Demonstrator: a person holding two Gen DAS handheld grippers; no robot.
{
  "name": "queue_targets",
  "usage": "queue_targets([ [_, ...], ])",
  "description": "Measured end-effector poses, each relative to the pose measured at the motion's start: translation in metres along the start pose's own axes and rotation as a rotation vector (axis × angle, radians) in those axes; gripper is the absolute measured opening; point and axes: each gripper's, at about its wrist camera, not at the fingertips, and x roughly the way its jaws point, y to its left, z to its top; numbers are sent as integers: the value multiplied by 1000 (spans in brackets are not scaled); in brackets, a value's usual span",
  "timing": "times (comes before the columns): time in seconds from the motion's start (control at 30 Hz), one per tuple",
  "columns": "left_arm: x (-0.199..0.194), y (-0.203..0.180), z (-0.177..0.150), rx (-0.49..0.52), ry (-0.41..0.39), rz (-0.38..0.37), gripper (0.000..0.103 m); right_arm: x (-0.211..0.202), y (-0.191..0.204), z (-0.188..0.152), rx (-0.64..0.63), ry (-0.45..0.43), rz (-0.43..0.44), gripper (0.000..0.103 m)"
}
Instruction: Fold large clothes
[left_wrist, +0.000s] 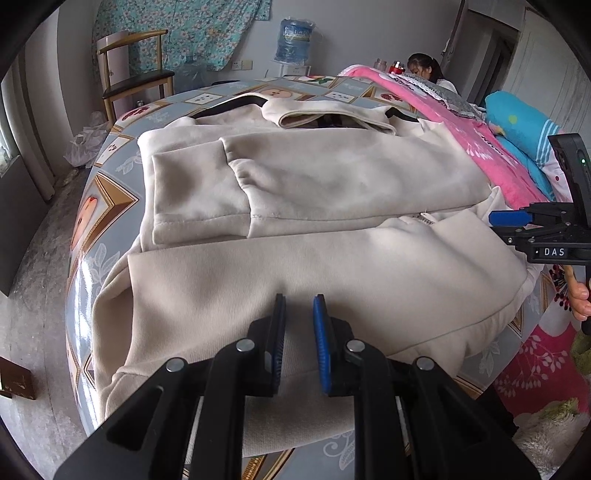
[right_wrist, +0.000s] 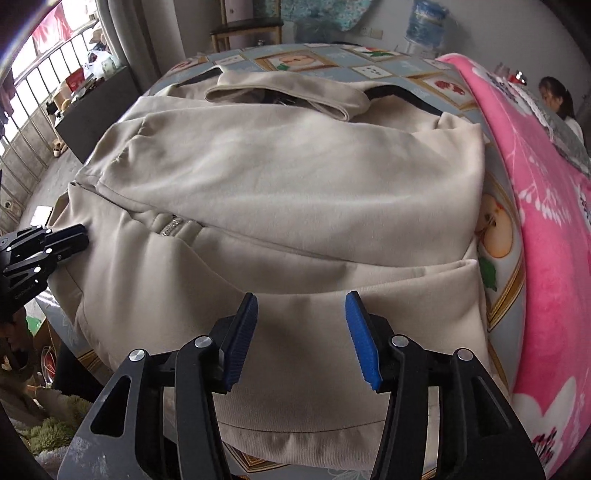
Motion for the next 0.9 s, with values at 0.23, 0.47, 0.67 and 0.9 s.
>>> queue_targets([
  [0.23,-1,-1,-1,7,-10,9,15,3,-10,-5,66,-17,16,5],
  [0.47,-3,0,-2,4,-18,8,15,-57,-21,13,150,-242,2,5],
  [0.67,-4,-2,-2,19,-22,51,15,-8,-19,17,140,-178,-51,5],
  [0.9,-41,-7,15,-8,-142,-81,15,-6,-16,10,162,-189,-69,5],
])
